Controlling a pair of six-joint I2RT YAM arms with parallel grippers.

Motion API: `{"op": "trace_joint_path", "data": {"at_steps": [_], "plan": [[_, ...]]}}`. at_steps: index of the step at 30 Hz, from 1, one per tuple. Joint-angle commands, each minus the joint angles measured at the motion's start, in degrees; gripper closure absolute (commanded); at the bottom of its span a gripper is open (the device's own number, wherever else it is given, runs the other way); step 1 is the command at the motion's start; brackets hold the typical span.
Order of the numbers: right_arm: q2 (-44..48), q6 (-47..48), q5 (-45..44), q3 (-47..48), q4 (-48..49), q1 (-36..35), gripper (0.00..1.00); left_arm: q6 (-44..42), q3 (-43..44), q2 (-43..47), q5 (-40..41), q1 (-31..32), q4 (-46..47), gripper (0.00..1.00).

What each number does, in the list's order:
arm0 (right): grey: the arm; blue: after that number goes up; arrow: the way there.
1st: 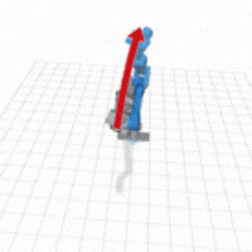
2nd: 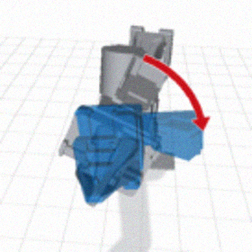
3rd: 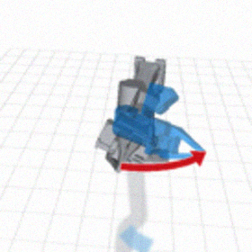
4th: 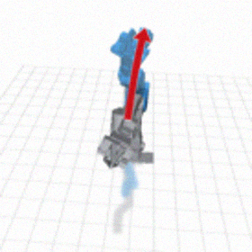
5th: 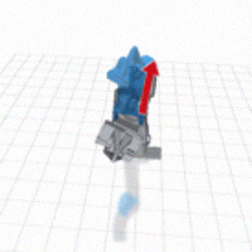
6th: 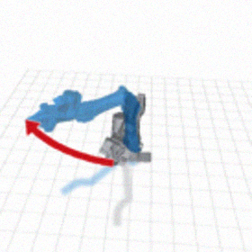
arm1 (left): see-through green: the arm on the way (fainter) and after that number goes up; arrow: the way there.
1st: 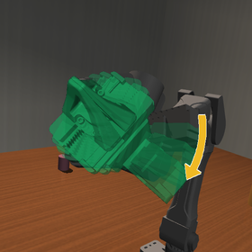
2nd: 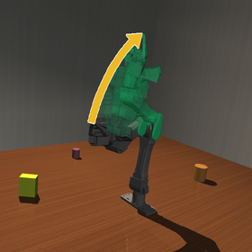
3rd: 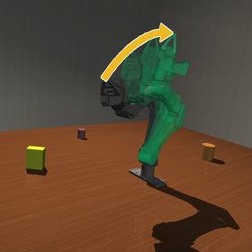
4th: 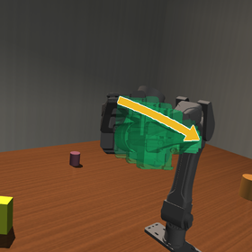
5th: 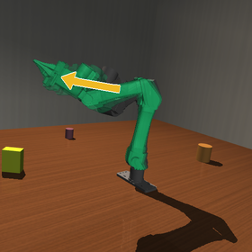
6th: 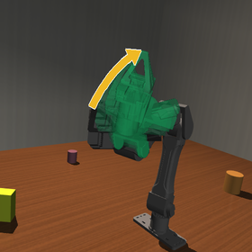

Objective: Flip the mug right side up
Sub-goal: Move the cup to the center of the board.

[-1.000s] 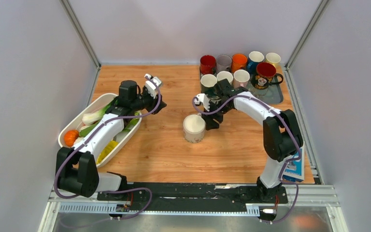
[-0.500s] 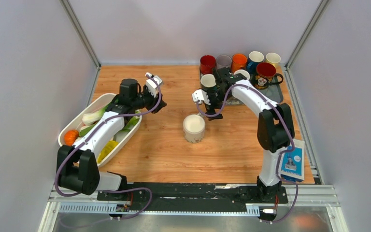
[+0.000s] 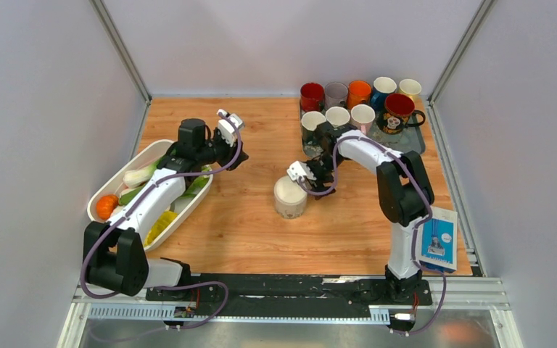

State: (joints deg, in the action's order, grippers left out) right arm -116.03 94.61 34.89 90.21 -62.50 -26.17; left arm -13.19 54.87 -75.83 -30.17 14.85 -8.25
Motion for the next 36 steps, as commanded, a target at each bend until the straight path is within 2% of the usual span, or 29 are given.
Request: {"op": "trace_joint_path", "data": {"at_steps": [1, 4, 10, 12, 19, 24, 30, 36], "plan": [[9.53, 4.72, 0.25, -9.66, -5.8, 0.62, 0.25, -1.39, -0.03, 1.89, -0.2, -0.31, -0.19, 0.5], [11.69, -3.79, 0.72, -12.11, 0.0, 1.31, 0.24, -1.33, 0.26, 0.85, -0.36, -0.27, 0.23, 0.5], [4.93, -23.01, 4.55, -5.49, 3.02, 2.71, 0.26, -1.03, 2.2, -1.24, -1.36, -0.3, -0.18, 0.5], [5.22, -25.69, 5.49, -6.42, 4.89, 2.51, 0.26, -1.8, 2.4, -1.25, -1.16, -0.33, -0.59, 0.5], [5.44, -29.43, 3.83, -9.26, 8.77, 2.36, 0.34, -2.63, 1.37, -0.66, 0.04, -0.3, 0.1, 0.5], [3.97, -28.91, 4.01, -10.15, 9.39, 2.45, 0.44, -1.24, 0.02, -0.17, 0.27, -0.27, 1.19, 0.5], [2.28, -27.12, 5.35, -9.98, 9.37, 2.44, 0.48, -2.38, -0.99, 1.44, 1.26, -0.29, 0.55, 0.5], [-0.5, -25.15, 7.11, -9.21, 9.6, 2.34, 0.58, -2.7, -1.24, 2.07, 2.04, -0.27, -0.72, 0.5]]}}
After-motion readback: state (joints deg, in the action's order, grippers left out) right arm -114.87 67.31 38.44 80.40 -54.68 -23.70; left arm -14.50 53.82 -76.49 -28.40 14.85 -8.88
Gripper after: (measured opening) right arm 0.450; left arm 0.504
